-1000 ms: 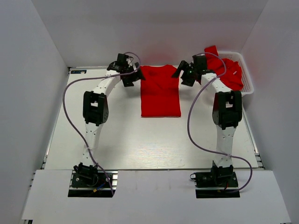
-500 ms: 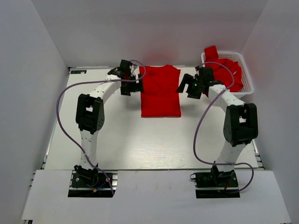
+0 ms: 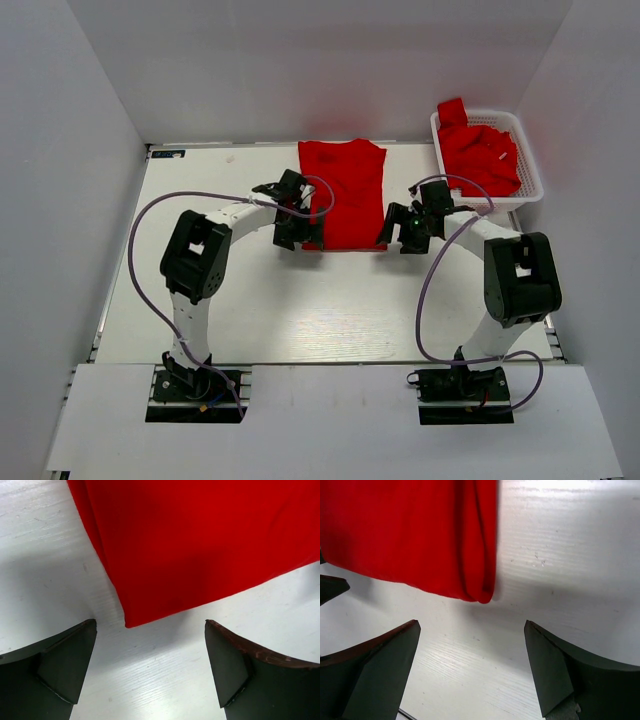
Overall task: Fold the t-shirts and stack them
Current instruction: Fold the folded rectangular tshirt in 1/3 of the way, then grab one side of the 2/3 rectangular tshirt with both arms
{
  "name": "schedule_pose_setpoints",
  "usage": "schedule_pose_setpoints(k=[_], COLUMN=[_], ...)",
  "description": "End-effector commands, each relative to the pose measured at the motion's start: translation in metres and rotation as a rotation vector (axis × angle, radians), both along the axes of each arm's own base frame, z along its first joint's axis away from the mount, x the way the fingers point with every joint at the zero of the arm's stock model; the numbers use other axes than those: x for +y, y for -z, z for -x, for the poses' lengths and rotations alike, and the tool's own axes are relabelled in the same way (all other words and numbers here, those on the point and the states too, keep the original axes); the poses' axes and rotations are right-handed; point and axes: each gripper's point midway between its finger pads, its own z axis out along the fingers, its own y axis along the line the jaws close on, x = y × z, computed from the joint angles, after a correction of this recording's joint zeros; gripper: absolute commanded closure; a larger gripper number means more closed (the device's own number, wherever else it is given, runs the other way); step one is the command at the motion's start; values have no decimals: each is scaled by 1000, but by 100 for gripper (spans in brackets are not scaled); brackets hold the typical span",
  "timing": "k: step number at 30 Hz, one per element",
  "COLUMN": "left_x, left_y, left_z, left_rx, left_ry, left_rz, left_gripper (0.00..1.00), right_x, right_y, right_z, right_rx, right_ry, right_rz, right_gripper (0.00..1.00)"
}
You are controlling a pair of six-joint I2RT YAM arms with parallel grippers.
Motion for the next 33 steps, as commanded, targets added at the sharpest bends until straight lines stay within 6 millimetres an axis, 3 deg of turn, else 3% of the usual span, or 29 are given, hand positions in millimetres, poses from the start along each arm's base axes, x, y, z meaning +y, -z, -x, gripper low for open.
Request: schedule_pose_setpoints(k=[1,4,12,14,18,19,20,21,22,23,29,30,32,33], left_x=[-10,-9,-5,-2,-3,-3,-6,-8,-7,-7,-5,-2,2,1], left_y=[-21,-11,14,18,22,22,22,18,19,19,9,-1,-2,-5], left_z=[-8,-7,11,16,16,16,18,15,14,14,31,33,50,60], left_rx=[-70,-50,17,30,27,31,31,27,23,23,15,0,21,35], left_ry=[18,17,37,36,26,16,25,15,11,11,16,-1,0,-2], left_rz=[77,66,58,51,58,60,60,68,61,61,48,50,44,42], left_gripper=[0,5,36,37,50,58,65,75,92,100,100,100,100,100], right_x=[10,11,13,16,19,20,21,23,23,24,20,18,18,15], right_y=[-6,1,22,25,28,27,24,23,19,19,-2,6,-8,2], right_z=[-11,-12,-10,-10,-3,-2,-2,0,0,2,5,17,23,40], right_rx=[-65,-51,-7,0,16,9,-22,-24,-37,-46,-136,-107,-150,-105], right_ry=[-46,-51,-43,-43,-34,-35,-41,-45,-46,-45,-41,-36,-42,-39], right_rz=[-39,-45,-59,-75,-107,-113,-125,-140,-145,-151,-148,-143,-147,-137], right_gripper=[10,10,22,32,60,65,81,88,96,100,100,100,100,100])
